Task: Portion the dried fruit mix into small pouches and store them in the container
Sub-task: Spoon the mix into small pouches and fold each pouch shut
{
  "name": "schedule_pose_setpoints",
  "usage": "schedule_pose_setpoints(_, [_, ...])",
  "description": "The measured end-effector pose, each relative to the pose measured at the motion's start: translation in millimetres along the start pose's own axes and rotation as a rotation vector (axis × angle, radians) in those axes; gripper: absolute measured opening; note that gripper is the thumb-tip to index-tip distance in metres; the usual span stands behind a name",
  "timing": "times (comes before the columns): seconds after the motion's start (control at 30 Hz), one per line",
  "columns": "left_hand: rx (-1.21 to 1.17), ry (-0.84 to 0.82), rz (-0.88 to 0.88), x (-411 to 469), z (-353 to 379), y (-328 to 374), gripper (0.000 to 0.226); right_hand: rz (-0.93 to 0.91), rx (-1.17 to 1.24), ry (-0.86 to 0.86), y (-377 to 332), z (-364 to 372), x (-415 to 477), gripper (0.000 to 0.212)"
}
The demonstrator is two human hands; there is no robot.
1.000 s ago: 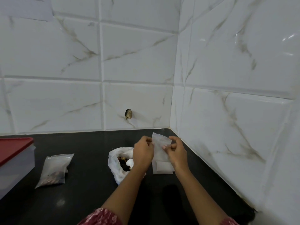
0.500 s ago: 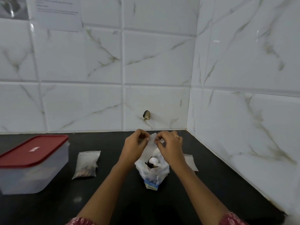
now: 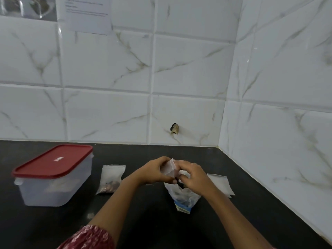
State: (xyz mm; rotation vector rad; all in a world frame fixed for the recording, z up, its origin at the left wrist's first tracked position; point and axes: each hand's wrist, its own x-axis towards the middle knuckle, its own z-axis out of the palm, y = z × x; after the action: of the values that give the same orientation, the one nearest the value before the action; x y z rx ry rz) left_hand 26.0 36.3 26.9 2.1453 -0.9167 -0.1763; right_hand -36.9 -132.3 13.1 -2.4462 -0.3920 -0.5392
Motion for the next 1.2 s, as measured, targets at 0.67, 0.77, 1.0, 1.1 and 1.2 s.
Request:
schedule_pose_setpoints(0.67, [-0.24,0.309,0.003,-5.6,52.3,-34.7,0.055,0.512,-0.317,-0.105,24.6,-5.2,-6.3,0.034])
schedule_pose_setpoints(0.77, [-0.26,0.395,-0.01,-8.9,59.9,-41.8,0.062,0.488,-0.253,-0.19,16.6,-8.0,-2.1,0.045])
schedule_pose_setpoints(1.0, [-0.132,0.351,-0.001,-15.8,62.6,-49.6,0.07,0.508,-0.396,-0.185,8.1,-5.7,2.6,0.03])
schedule_pose_setpoints(1.1, [-0.117,0.353,-0.003,-18.6,63.4,-47.5,0.071,0.45,-0.394,-0.123,5.1,0.1,-1.2,0.025])
schedule_pose_setpoints(1.2, [-0.126,0.346,-0.001,-20.9,63.7,-46.0,0.07,0.405,-0.4,-0.047,4.9,5.9,-4.5,0.024])
